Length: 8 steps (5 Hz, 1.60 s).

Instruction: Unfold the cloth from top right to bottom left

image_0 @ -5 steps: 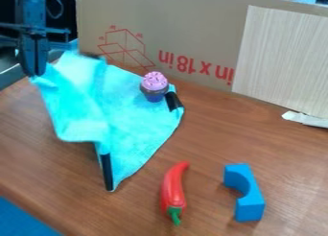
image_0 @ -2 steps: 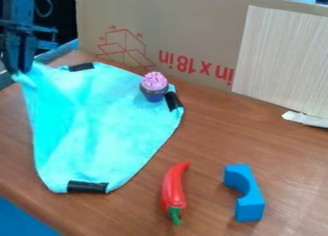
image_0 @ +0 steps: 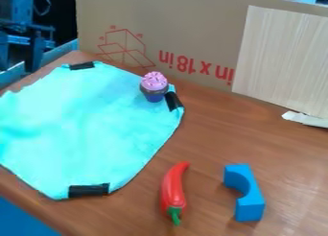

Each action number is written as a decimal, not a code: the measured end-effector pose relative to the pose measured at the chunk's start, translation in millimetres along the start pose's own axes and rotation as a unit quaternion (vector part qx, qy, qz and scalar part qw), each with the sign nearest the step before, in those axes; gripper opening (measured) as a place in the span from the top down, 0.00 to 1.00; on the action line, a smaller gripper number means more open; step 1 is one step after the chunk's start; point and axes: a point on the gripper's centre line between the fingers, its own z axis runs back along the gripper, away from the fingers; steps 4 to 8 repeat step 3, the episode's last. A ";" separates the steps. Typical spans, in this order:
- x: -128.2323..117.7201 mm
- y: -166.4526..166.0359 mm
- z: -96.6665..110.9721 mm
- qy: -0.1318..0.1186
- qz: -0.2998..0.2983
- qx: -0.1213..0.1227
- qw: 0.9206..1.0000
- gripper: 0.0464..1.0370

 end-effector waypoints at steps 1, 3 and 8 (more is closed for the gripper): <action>-0.8 2.7 12.3 -0.024 0.005 -0.027 0.999 0.04; -21.6 -0.2 46.7 -0.053 -0.087 -0.123 0.987 0.04; -21.6 -0.2 46.7 -0.053 -0.087 -0.123 0.987 0.04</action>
